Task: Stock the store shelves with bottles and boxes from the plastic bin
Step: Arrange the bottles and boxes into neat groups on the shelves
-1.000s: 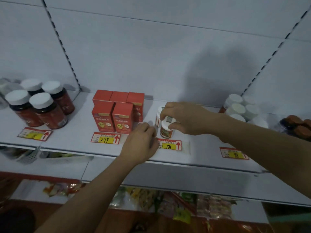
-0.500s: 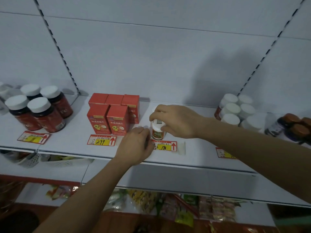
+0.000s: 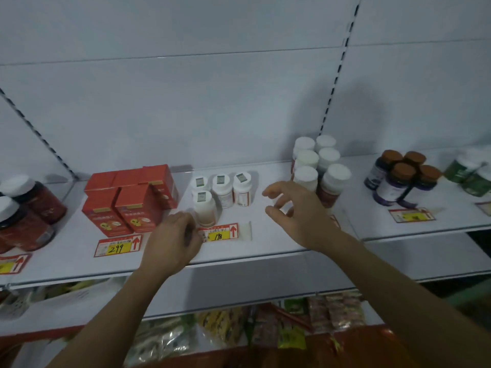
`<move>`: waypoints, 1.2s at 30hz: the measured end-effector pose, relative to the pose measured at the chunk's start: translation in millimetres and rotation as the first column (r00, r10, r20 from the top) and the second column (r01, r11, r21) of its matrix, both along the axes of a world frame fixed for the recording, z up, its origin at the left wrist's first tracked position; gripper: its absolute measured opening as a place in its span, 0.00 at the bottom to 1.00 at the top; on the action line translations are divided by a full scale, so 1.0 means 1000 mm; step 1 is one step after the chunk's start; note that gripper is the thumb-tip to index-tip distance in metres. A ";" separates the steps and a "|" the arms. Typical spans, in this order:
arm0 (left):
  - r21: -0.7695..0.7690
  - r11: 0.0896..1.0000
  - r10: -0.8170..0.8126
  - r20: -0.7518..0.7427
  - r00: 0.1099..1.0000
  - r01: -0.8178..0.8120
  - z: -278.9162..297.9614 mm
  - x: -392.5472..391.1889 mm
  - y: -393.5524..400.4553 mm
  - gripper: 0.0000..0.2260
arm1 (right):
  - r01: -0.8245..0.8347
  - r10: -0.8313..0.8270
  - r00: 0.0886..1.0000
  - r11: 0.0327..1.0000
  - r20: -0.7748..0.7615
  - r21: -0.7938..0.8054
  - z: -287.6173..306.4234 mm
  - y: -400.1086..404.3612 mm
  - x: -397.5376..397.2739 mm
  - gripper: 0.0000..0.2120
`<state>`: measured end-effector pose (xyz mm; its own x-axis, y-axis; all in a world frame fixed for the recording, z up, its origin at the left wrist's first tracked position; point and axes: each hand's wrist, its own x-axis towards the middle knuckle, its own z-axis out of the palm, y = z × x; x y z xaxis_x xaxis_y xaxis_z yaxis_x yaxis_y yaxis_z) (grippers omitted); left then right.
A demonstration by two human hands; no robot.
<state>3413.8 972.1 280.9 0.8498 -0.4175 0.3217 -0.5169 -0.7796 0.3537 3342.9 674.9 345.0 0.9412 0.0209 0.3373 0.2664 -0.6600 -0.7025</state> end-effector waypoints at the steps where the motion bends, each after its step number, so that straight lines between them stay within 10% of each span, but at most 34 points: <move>1: -0.015 1.000 0.010 0.006 1.000 -0.010 0.001 -0.002 0.001 0.09 | 0.036 -0.035 0.999 0.999 -0.018 0.037 -0.008 -0.005 -0.008 0.12; 21: -0.367 0.845 -0.378 0.105 0.920 0.389 0.049 -0.083 -0.241 0.04 | 0.441 -0.441 0.894 0.841 -0.072 0.313 -0.028 -0.148 -0.123 0.16; 36: -0.568 0.467 -0.801 0.053 0.596 0.678 0.069 -0.110 -0.505 0.09 | 0.709 -0.793 0.601 0.584 -0.094 -0.396 0.002 -0.392 -0.237 0.29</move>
<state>3303.5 467.0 349.4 0.3617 -0.7553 0.5465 -0.6845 0.1828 0.7057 3106.4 282.5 347.3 0.7053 -0.6767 0.2114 -0.5669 -0.7173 -0.4051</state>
